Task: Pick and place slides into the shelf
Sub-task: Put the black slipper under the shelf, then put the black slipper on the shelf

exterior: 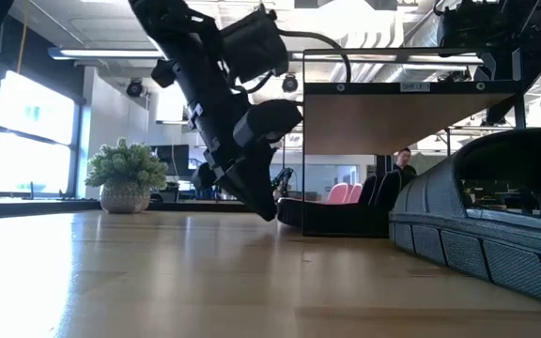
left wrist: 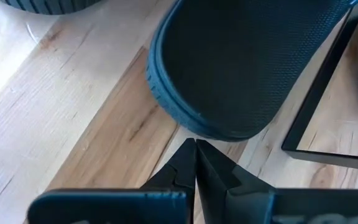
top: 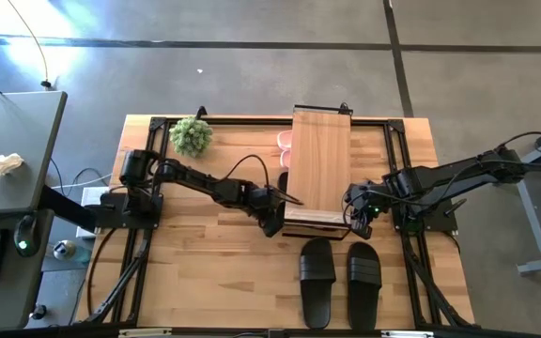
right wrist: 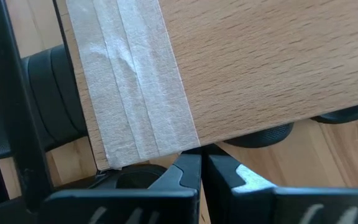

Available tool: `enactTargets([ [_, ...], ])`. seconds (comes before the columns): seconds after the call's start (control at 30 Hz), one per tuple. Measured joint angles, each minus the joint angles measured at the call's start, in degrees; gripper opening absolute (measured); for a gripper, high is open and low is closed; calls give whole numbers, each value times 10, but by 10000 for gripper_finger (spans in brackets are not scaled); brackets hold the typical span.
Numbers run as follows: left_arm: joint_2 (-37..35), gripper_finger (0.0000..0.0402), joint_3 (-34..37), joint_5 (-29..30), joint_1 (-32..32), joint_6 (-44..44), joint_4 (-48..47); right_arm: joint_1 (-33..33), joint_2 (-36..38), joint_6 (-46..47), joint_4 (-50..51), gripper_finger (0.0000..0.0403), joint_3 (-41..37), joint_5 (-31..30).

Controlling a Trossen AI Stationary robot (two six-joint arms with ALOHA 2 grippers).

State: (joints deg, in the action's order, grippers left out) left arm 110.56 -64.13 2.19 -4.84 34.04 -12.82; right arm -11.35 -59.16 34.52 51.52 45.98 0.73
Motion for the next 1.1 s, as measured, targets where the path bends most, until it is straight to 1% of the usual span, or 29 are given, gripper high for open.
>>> enactTargets([
  [0.13,-1,0,0,1,0,2,-3,0,0,0,-1,0,0,0],
  [0.2,-2,0,-1,2,0,9,-20,0,0,0,-2,0,0,0],
  [0.43,-22,0,-1,4,2,23,-129,0,0,3,-3,0,0,0],
  [0.53,-51,0,0,14,12,38,-173,0,0,6,0,0,0,-1],
  [0.67,-100,0,0,37,43,62,-226,0,12,20,24,0,0,-5],
  [0.8,-152,0,0,67,91,97,-248,0,41,42,58,0,0,-7],
  [0.87,-170,0,0,84,120,115,-242,0,60,56,68,0,0,-4],
  [0.97,-191,0,0,117,169,141,-219,0,93,76,69,0,0,27],
  [1.03,-197,0,0,140,203,152,-196,0,117,94,67,0,1,71],
  [1.1,-197,0,0,168,235,159,-148,-1,141,120,59,0,1,127],
])
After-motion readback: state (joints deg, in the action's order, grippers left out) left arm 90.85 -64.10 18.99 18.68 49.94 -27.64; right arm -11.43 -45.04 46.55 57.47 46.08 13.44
